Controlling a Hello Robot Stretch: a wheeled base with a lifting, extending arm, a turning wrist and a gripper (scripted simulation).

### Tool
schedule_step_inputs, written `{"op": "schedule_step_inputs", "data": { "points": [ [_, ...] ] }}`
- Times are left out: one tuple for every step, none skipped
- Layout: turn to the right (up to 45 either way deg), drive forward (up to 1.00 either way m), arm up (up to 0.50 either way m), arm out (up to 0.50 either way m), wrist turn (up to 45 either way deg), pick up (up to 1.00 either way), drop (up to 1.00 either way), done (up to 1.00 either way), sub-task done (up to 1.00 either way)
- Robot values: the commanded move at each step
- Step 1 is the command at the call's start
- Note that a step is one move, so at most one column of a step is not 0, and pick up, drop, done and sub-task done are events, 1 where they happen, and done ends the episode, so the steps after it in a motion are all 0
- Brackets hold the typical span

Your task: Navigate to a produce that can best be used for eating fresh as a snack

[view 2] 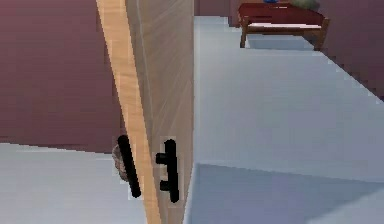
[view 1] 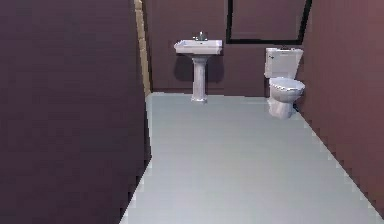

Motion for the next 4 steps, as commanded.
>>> {"op": "schedule_step_inputs", "data": {
  "points": [
    [0.0,1.0,0.0,0.0,0.0,0.0,0.0,0.0,0.0],
    [3.0,0.0,0.0,0.0,0.0,0.0,0.0,0.0,0.0],
    [0.0,0.9,0.0,0.0,0.0,0.0,0.0,0.0,0.0],
    [-27.0,0.0,0.0,0.0,0.0,0.0,0.0,0.0,0.0]
  ]
}}
